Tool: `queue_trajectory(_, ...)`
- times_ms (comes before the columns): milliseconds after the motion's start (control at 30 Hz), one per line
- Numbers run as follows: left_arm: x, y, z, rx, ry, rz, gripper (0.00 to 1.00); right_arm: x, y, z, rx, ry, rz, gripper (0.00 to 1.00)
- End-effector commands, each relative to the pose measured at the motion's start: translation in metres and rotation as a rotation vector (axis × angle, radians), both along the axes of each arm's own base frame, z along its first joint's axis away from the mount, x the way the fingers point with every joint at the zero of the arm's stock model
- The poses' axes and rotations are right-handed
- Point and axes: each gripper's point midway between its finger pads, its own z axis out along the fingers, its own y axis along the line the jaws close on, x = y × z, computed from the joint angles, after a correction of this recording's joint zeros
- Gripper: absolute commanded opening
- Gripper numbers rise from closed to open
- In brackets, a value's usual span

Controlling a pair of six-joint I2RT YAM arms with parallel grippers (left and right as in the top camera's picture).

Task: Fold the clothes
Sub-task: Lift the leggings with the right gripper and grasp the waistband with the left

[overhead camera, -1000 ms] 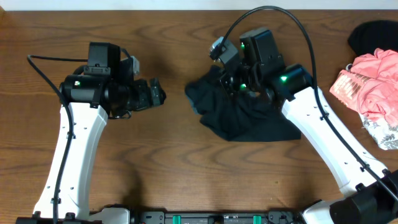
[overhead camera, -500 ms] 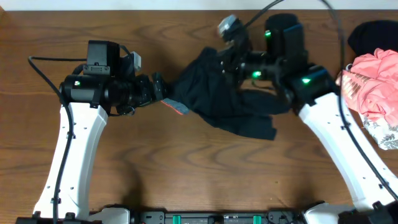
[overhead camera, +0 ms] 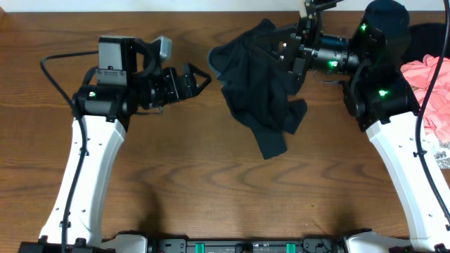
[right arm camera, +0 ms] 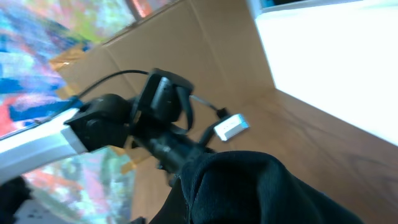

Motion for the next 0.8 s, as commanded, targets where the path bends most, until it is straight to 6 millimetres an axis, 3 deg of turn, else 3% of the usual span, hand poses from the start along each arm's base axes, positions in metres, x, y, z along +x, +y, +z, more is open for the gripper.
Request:
queue_trajectory(0, -0.005, -0.022, 0.008, -0.080, -0.027, -0.098, 0.98, -0.014, -0.002, 0.012, 0.027, 0.035, 0.053, 0.01)
queue_trajectory(167, -0.001, -0.031, 0.023, -0.122, -0.105, -0.145, 0.98, -0.018, -0.001, 0.017, 0.037, 0.024, 0.080, 0.01)
queue_trajectory(500, -0.006, -0.037, 0.030, -0.163, -0.112, -0.186, 0.98, -0.017, -0.022, 0.041, 0.092, 0.004, 0.086, 0.01)
queue_trajectory(767, -0.008, -0.041, 0.036, -0.199, -0.119, -0.213, 0.98, -0.016, -0.026, 0.044, 0.100, 0.018, 0.087, 0.01)
